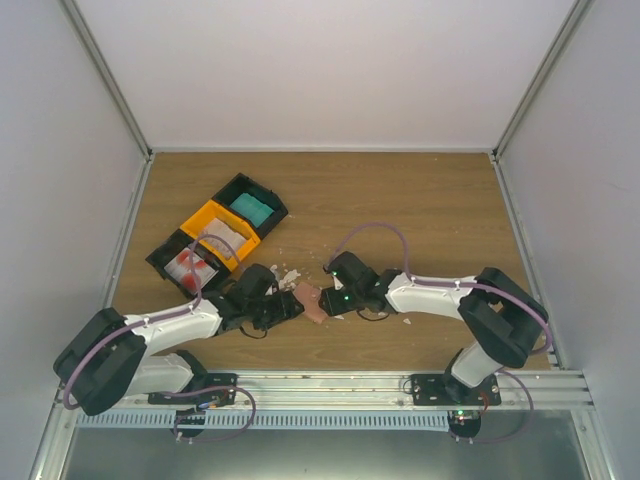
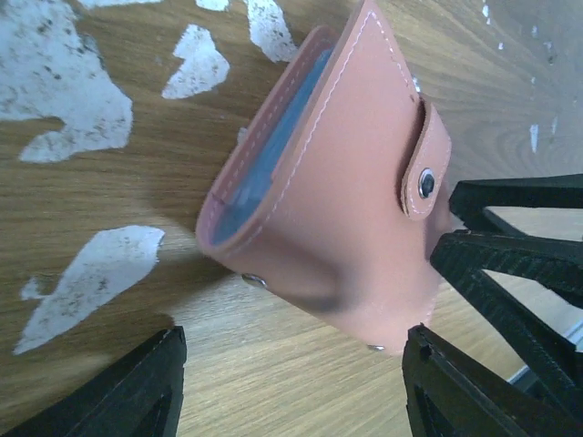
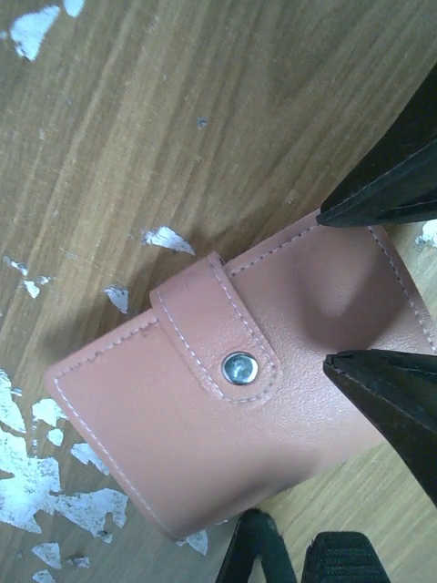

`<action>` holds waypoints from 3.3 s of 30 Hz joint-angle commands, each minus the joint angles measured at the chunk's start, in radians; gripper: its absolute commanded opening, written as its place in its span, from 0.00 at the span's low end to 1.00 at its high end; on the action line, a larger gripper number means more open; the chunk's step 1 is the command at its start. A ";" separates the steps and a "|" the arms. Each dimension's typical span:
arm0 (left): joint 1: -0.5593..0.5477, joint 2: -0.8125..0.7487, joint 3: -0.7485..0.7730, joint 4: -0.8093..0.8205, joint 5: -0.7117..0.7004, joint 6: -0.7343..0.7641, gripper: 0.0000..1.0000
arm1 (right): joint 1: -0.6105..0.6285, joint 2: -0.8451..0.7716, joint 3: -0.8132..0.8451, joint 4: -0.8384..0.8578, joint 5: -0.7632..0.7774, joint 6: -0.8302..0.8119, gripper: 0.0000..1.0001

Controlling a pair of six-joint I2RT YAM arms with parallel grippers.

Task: Put the credit cards into the card holder
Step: Open the card holder at the center of the board.

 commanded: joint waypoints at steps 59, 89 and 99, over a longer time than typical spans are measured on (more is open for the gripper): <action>-0.005 0.056 0.097 0.182 0.067 0.198 0.00 | -0.008 -0.178 0.079 -0.124 0.253 0.087 0.52; -0.005 0.098 0.093 0.157 0.086 0.209 0.00 | -0.010 0.085 0.090 0.036 0.181 0.028 0.14; -0.005 0.121 0.101 0.108 0.050 0.198 0.31 | -0.014 0.033 0.059 0.050 0.234 0.012 0.01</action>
